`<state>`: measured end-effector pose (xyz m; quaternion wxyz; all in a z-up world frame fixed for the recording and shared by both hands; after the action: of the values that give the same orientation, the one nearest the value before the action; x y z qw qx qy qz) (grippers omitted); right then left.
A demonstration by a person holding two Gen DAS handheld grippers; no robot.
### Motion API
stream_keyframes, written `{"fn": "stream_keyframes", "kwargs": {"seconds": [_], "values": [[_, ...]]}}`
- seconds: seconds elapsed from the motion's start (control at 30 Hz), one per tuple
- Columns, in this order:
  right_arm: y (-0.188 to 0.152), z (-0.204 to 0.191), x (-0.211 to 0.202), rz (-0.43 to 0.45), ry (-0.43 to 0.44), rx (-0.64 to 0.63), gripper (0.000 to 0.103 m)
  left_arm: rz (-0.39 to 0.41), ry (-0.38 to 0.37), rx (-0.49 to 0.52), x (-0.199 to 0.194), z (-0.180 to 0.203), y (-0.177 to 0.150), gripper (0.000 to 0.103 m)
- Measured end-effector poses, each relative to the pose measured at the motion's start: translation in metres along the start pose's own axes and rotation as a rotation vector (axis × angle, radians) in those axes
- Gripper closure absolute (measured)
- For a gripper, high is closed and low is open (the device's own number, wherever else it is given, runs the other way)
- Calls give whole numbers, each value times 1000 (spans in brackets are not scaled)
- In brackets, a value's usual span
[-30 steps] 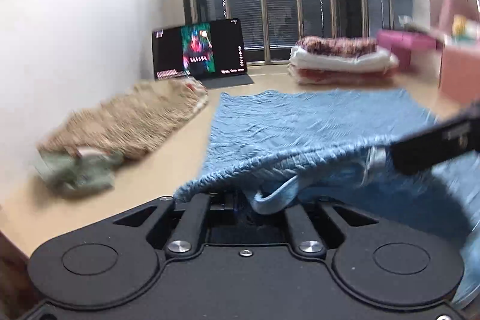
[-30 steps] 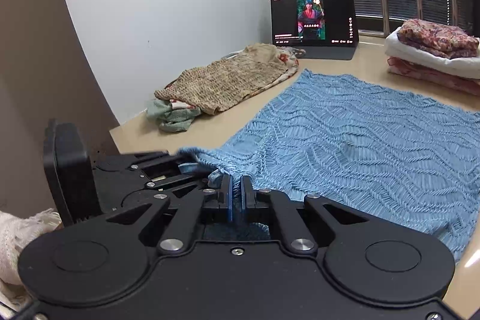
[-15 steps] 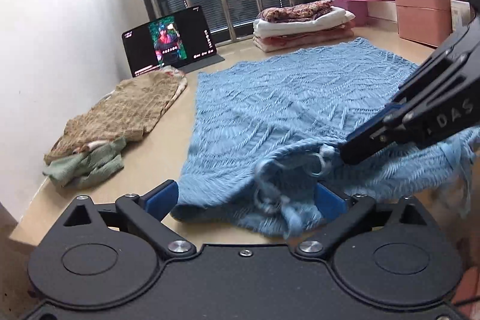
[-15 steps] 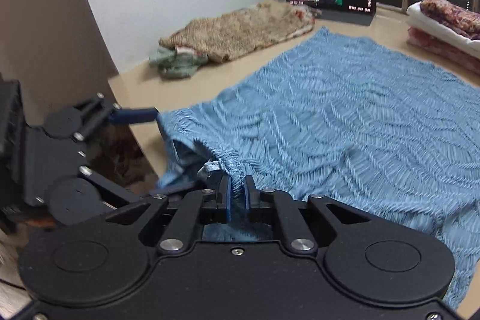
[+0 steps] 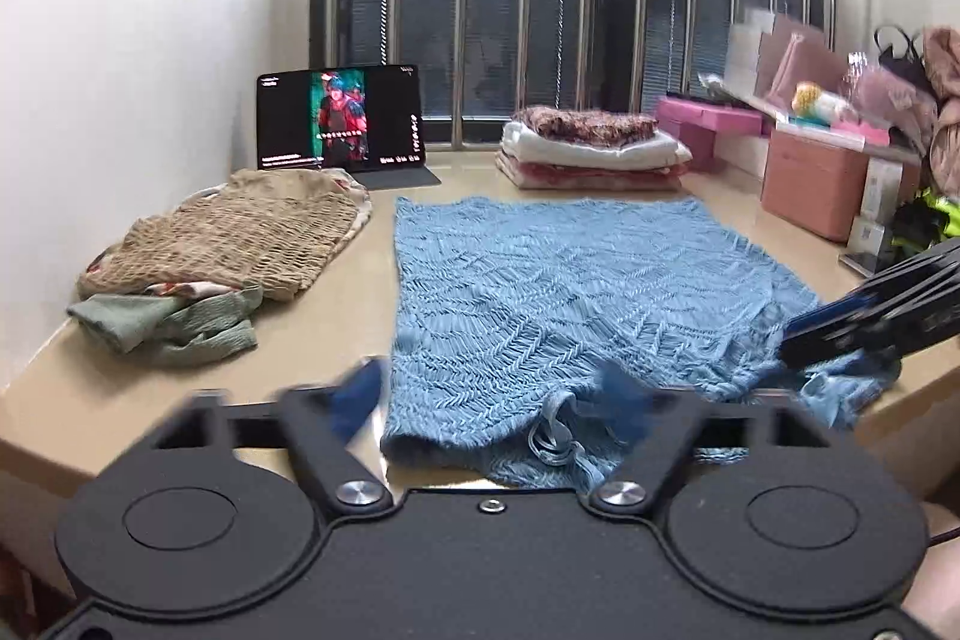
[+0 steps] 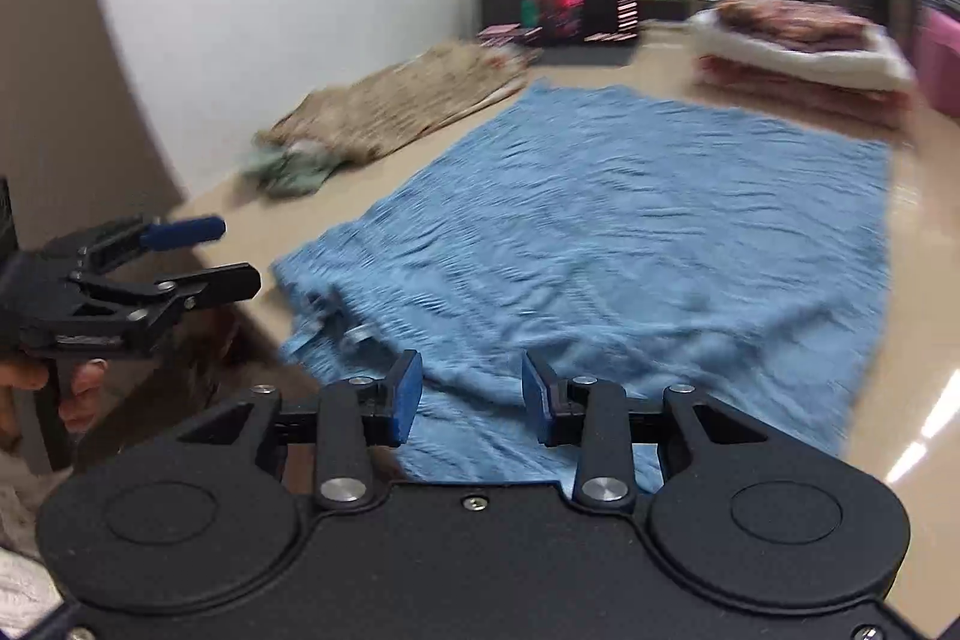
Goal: Fold clothes
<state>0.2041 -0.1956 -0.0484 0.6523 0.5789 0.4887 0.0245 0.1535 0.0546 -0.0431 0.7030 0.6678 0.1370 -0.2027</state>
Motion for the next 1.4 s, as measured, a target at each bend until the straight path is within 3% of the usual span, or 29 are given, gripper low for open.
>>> {"fn": "stream_keyframes", "kwargs": {"seconds": [0.03,0.07,0.17,0.3,0.4,0.47,0.53,0.63,0.7,0.9,1.07,1.2,1.3,1.4], "values": [[-3,4,-6,10,-28,18,65,-31,-8,9,9,2,-1,82],[-7,7,-10,13,-54,34,65,-63,-16,16,17,3,-2,85],[-20,17,-23,11,-137,69,65,-121,17,104,36,14,-10,89],[-38,28,-37,-14,-237,83,65,-97,60,171,37,22,-12,88],[-47,34,-43,-28,-278,79,65,-77,57,103,28,16,-9,72],[-52,36,-44,-36,-304,66,65,-36,84,64,17,11,-6,33],[-53,37,-43,-42,-323,50,65,24,124,52,2,11,-1,26],[-50,33,-41,-30,-317,25,65,39,135,88,-14,23,3,25],[-48,27,-41,-19,-286,23,65,20,66,117,-21,38,3,25],[-56,-14,-40,-27,-34,10,65,-29,-85,205,-24,86,-6,25],[-78,-32,-11,-94,-71,10,65,-37,-106,209,-12,94,-1,25],[-80,-36,6,-84,-84,16,65,-79,-121,301,3,102,8,25],[-80,-39,16,-83,-108,0,72,-133,-157,416,19,116,12,25],[-80,-37,18,-62,-111,15,90,-176,-191,517,40,131,14,25]]}}
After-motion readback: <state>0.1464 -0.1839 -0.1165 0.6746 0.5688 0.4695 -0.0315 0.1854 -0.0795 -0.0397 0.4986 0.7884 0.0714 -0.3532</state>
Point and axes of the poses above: each gripper's, at about its wrist camera, not at the fingertips, and x roughly the way its jaws point, z to its right, y to its top, the point moved 5 cm from there along x, roughly the way its jaws point, and after that the axes turned 5 degrees about -x, right-handed, at the moved point
